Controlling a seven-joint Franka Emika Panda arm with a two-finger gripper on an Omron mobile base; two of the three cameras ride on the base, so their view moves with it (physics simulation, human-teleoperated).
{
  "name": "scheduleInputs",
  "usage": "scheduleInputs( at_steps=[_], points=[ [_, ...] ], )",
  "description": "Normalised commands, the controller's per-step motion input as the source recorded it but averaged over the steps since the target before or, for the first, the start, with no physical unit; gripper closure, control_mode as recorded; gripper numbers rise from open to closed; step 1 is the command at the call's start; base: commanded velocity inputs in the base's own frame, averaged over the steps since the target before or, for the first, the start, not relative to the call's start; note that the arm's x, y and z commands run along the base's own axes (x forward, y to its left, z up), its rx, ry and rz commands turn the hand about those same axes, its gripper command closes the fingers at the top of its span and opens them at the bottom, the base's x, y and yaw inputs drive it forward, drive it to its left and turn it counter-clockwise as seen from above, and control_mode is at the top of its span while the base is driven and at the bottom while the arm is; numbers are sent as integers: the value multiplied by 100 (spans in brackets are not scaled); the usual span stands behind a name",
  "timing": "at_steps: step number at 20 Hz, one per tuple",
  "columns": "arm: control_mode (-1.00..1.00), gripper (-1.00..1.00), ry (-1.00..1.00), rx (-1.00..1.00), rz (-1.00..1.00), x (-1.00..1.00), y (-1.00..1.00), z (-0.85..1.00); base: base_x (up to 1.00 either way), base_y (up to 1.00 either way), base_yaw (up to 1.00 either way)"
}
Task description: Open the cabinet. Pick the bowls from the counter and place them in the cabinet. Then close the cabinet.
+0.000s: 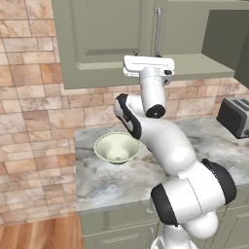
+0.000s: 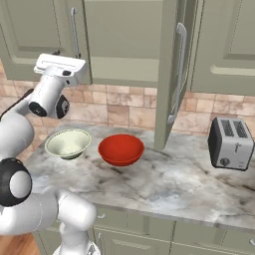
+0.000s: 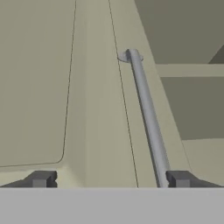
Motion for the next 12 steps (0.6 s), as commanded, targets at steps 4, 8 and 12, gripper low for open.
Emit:
scheduleInputs(
  at_steps=[4,8,12],
  points=[
    [-100,-100,0,0,6,54,-44,0,0,0,0],
    [-100,-100,0,1,11,53,-76,0,0,0,0],
    [-100,-100,0,3,15,50,-85,0,0,0,0]
  ],
)
